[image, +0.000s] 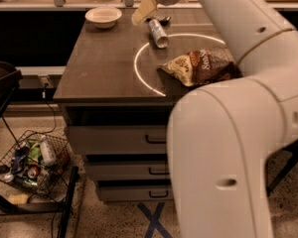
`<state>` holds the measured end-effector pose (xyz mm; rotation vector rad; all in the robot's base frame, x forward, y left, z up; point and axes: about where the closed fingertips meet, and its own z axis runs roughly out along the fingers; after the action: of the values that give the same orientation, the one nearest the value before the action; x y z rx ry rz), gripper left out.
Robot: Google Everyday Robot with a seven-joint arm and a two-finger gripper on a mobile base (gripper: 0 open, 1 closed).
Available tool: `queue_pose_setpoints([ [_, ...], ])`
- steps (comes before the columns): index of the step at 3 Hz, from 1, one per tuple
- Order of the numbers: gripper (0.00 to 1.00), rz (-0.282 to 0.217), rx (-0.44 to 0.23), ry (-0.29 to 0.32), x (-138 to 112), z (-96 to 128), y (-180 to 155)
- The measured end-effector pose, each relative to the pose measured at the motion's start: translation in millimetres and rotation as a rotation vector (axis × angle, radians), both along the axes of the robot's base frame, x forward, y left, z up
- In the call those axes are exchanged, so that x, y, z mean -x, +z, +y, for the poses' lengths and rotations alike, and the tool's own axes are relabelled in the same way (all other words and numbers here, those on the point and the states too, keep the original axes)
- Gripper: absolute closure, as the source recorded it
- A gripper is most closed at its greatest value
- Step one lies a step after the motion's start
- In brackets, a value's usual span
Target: Place redbull can upright
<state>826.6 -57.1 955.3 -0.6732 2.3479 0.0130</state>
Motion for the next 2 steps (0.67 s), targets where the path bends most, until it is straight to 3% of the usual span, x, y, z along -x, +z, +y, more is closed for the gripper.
queue_pose_setpoints([
  [2,0.00,0.037,0.023,-0.066,-25,5,-16],
])
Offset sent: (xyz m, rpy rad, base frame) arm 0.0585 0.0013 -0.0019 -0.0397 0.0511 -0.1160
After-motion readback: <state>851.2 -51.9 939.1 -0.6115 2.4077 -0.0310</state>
